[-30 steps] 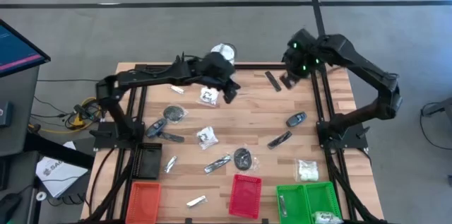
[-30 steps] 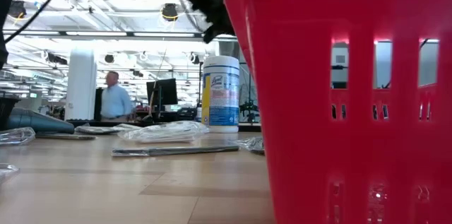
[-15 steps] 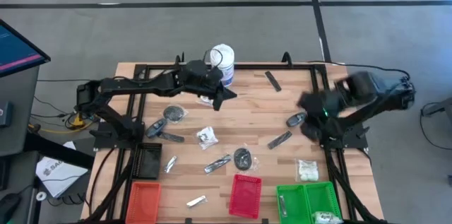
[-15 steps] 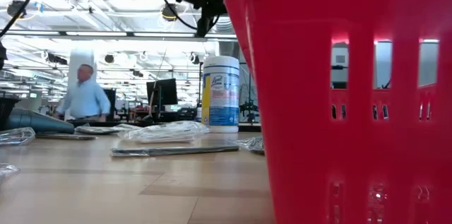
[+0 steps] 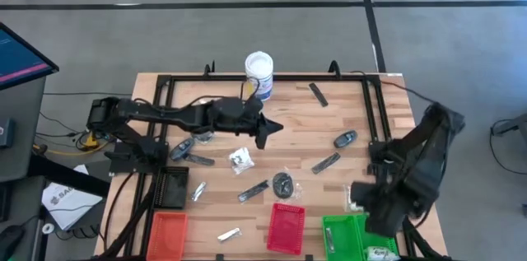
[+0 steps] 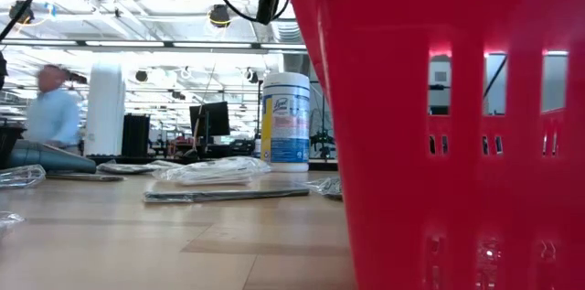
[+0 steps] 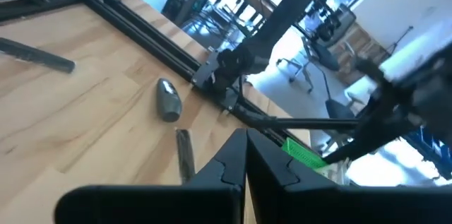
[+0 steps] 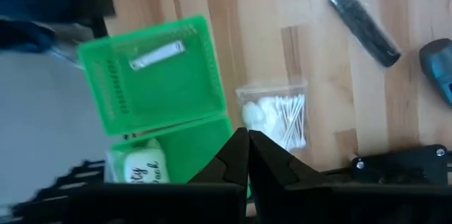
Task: Pick & Place Travel size toiletries
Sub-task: Move the black comb to the center of the table
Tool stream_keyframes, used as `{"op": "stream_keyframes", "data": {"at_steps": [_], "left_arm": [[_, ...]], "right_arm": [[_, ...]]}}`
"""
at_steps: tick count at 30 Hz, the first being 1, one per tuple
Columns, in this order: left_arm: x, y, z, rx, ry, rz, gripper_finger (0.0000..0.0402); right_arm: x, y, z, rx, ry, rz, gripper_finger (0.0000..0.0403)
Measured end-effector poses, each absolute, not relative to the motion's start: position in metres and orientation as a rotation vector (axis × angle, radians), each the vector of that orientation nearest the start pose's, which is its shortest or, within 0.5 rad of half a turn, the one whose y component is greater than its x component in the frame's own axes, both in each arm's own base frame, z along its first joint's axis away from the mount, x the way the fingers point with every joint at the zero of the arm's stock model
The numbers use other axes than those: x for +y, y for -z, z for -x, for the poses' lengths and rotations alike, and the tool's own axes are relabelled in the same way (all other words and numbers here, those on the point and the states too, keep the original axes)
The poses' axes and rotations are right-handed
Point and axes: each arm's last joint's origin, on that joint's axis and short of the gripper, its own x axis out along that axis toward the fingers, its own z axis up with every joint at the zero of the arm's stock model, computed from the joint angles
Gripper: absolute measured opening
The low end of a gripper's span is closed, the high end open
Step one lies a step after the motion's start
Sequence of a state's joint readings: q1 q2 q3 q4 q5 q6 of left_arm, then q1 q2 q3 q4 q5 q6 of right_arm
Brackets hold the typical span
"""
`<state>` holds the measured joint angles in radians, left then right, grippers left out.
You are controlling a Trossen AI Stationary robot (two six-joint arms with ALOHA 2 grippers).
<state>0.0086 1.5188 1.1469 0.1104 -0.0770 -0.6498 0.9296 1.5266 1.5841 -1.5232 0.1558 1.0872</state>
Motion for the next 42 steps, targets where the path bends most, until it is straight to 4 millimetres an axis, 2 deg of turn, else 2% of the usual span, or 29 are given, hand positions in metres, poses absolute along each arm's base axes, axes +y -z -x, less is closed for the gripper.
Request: {"op": "stream_keyframes", "data": {"at_steps": [9, 16, 22, 25, 28, 32, 42], "left_arm": [[-0.020, -0.310, -0.349, 0.202, -0.183, 0.657, 0.0001], [-0.034, -0.311, -0.348, 0.193, -0.187, 0.673, 0.0001], [-0.047, -0.311, -0.346, 0.195, -0.166, 0.669, 0.0001], [-0.051, -0.311, -0.346, 0.199, -0.153, 0.667, 0.0001], [-0.053, -0.311, -0.346, 0.200, -0.149, 0.666, 0.0001], [-0.053, -0.311, -0.346, 0.201, -0.148, 0.662, 0.0001], [-0.053, -0.311, -0.346, 0.202, -0.145, 0.635, 0.0001]], "right_arm": [[0.246, -0.309, -0.181, 1.385, 0.025, -0.018, 0.0000], [0.264, -0.282, -0.201, 1.420, -0.042, 0.032, 0.0000], [0.272, -0.262, -0.211, 1.429, -0.056, 0.047, 0.0000], [0.276, -0.243, -0.212, 1.435, -0.100, -0.003, 0.0000], [0.275, -0.225, -0.208, 1.492, -0.090, -0.070, 0.0000], [0.270, -0.211, -0.202, 1.534, -0.001, -0.100, 0.0000], [0.266, -0.209, -0.212, 1.513, -0.059, -0.103, 0.0000]]}}
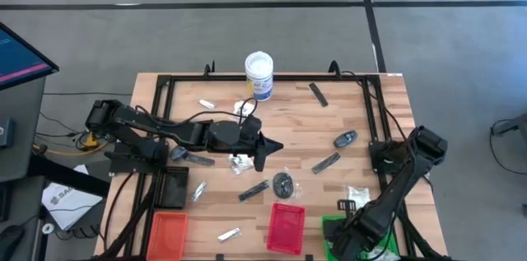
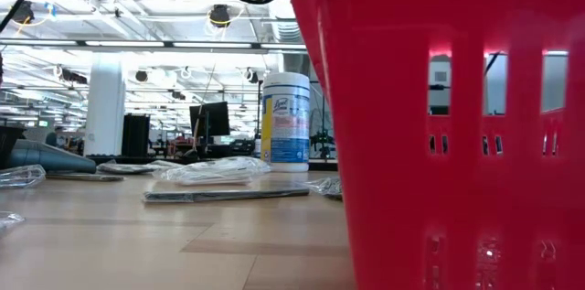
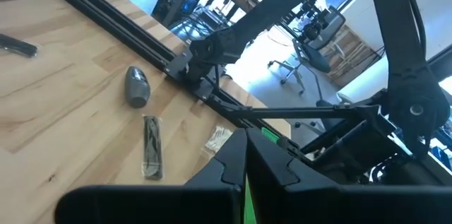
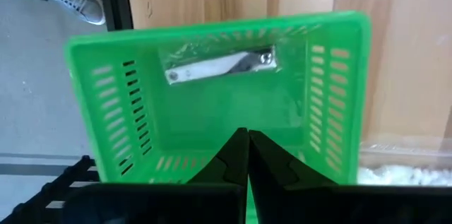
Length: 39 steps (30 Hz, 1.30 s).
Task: Pick & Place Travel size toiletries
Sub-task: Move the black comb to the center of the table
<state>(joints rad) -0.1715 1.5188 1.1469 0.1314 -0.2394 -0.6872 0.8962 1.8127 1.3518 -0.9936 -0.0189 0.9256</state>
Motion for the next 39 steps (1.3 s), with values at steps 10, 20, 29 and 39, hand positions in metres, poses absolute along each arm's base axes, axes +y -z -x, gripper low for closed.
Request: {"op": "stream_keyframes", "data": {"at_steps": [10, 20, 29, 39], "left_arm": [[-0.051, -0.311, -0.346, 0.201, -0.149, 0.633, 0.0001], [-0.052, -0.311, -0.346, 0.205, -0.140, 0.634, 0.0001], [-0.052, -0.311, -0.346, 0.207, -0.139, 0.629, 0.0001], [-0.050, -0.311, -0.346, 0.206, -0.145, 0.627, 0.0001]], "right_arm": [[0.260, -0.207, -0.226, 1.537, -0.130, -0.122, 0.0000], [0.254, -0.172, -0.219, 1.582, -0.146, -0.206, 0.0000], [0.230, -0.157, -0.225, 1.602, -0.076, -0.164, 0.0000], [0.192, -0.151, -0.251, 1.559, -0.008, -0.104, 0.0000]]}}
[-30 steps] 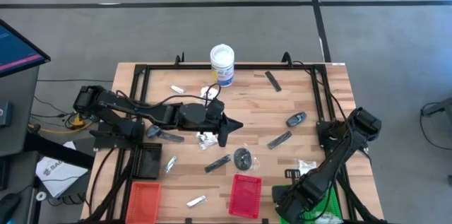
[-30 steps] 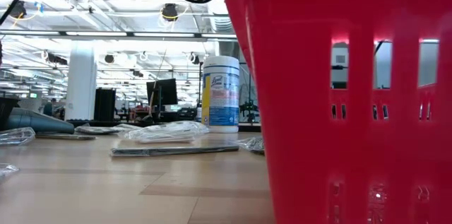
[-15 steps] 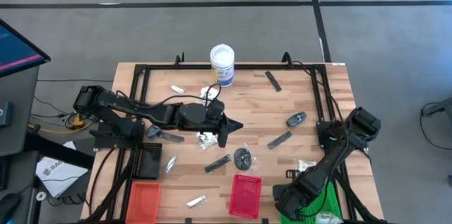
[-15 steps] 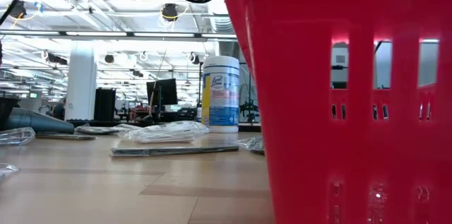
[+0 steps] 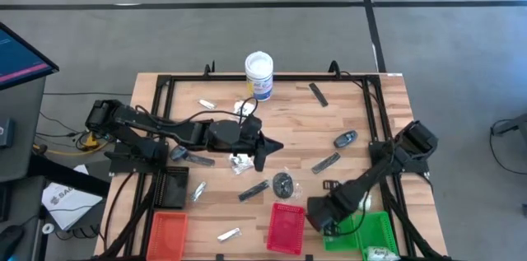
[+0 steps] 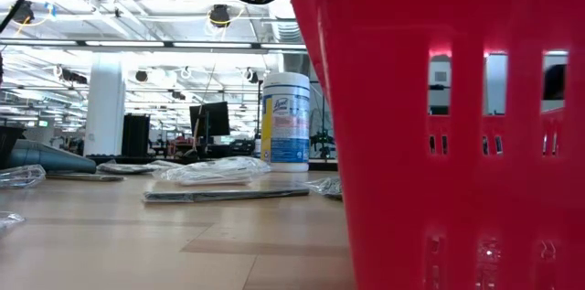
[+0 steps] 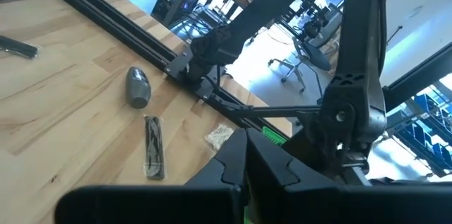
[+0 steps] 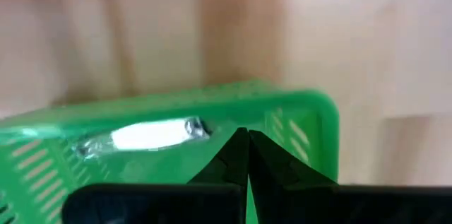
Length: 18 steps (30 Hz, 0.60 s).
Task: Pick & Place Travel size toiletries
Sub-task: Move the black comb to the center of the table
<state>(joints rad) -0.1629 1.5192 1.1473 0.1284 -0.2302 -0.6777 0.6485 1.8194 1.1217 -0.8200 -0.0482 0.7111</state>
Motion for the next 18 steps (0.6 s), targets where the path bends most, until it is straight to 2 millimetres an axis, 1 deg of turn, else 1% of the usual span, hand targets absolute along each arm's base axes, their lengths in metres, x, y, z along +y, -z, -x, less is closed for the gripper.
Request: {"op": "stream_keyframes", "data": {"at_steps": [12, 15, 18], "left_arm": [[-0.049, -0.311, -0.346, 0.208, -0.145, 0.604, 0.0001], [-0.048, -0.311, -0.346, 0.208, -0.149, 0.604, 0.0001], [-0.047, -0.311, -0.346, 0.211, -0.141, 0.606, 0.0001]], "right_arm": [[0.130, -0.151, -0.284, 1.545, 0.034, -0.005, 0.0000], [0.116, -0.151, -0.289, 1.563, 0.048, -0.001, 0.0000], [0.107, -0.156, -0.286, 1.588, 0.067, 0.003, 0.0000]]}}
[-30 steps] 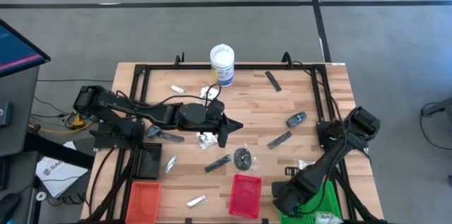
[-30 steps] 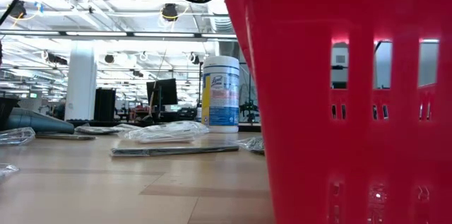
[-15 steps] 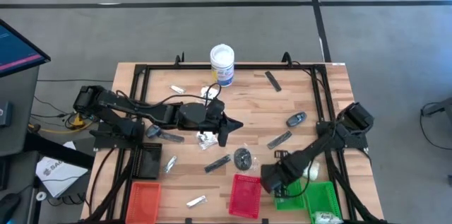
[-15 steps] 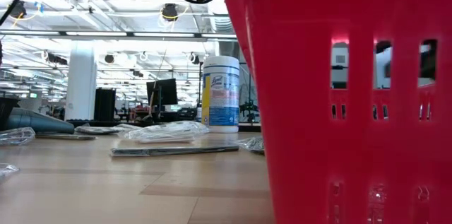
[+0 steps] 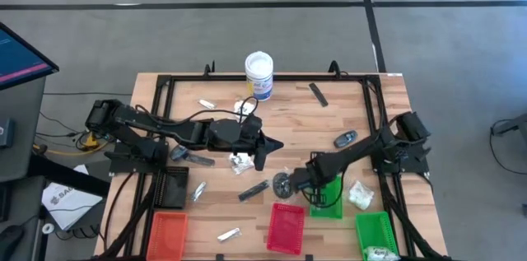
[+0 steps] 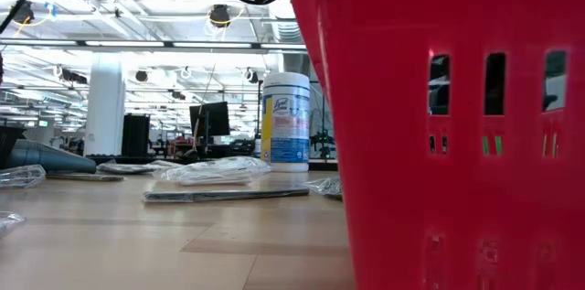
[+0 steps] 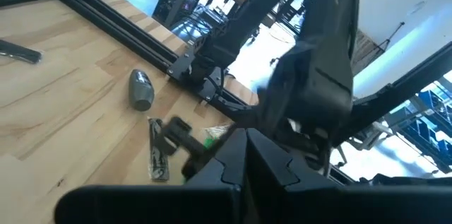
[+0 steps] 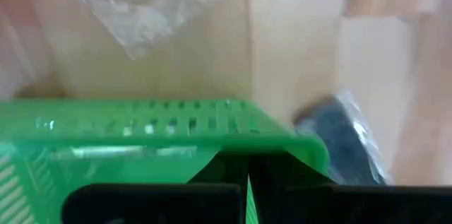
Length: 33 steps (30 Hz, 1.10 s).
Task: Pick & Place Travel size toiletries
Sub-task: Move the black comb to the center of the table
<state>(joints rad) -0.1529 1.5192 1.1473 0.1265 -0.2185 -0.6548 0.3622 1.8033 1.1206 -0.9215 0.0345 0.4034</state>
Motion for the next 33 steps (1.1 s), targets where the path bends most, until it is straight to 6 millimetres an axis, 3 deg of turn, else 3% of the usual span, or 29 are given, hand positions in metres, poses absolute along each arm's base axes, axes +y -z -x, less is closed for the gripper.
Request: {"op": "stream_keyframes", "data": {"at_steps": [10, 14, 17, 22, 33], "left_arm": [[-0.046, -0.311, -0.347, 0.209, -0.144, 0.606, 0.0001], [-0.043, -0.311, -0.347, 0.207, -0.150, 0.604, 0.0001], [-0.038, -0.311, -0.348, 0.204, -0.159, 0.606, 0.0001], [-0.024, -0.311, -0.349, 0.203, -0.167, 0.615, 0.0001], [0.029, -0.311, -0.349, 0.227, -0.101, 0.588, 0.0001]], "right_arm": [[0.128, -0.219, -0.257, 1.371, 0.069, -0.151, 0.0000], [0.117, -0.248, -0.245, 1.244, 0.135, -0.232, 0.0000], [0.090, -0.264, -0.243, 1.171, 0.215, -0.263, 0.0000], [0.029, -0.277, -0.244, 1.150, 0.304, -0.251, 0.0000], [-0.119, -0.267, -0.236, 1.103, 0.470, -0.400, 0.0000]]}}
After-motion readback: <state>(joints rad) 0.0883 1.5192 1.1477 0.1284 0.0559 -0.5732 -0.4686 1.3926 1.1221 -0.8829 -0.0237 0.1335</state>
